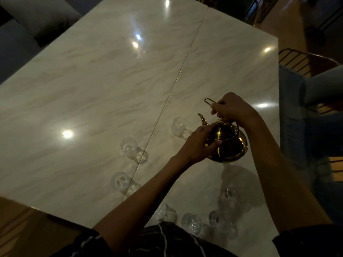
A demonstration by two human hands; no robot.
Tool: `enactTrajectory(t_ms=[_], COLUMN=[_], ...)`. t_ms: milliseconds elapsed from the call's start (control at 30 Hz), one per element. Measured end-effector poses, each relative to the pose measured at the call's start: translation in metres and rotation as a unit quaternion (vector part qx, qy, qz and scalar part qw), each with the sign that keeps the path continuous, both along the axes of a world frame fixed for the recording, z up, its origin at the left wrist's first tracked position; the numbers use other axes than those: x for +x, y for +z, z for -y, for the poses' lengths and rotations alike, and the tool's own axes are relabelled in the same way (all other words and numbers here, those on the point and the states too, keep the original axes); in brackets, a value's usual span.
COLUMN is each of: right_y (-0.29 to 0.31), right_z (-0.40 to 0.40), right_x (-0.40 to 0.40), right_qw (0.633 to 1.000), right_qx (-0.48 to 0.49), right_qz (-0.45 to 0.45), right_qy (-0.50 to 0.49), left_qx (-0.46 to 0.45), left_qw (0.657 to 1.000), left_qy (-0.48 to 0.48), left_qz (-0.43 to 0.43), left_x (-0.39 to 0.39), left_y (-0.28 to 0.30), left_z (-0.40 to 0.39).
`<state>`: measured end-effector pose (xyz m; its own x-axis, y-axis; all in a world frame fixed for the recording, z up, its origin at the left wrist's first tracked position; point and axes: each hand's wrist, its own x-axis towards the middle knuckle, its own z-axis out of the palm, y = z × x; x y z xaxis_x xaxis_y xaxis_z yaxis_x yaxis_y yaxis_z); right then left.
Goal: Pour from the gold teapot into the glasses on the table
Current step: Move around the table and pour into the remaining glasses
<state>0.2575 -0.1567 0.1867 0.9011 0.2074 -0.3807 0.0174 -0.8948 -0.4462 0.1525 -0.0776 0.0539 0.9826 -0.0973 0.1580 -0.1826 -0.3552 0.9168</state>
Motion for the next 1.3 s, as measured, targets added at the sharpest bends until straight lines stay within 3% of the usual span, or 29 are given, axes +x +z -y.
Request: enactTrajectory(t_ms=[1300], right_y=[0.0023], right_z=[-0.0029], right_x=[0.0030], right_qw=[1.000], right_qx=[-0.016], right_qz=[-0.001], right_qy=[0.019], left_qx=[0.002], left_qw=[1.000], left_qy=[-0.002], left_qz=[-0.016], left_x=[-0.0003], left_y=[0.0003], left_z=[-0.0018])
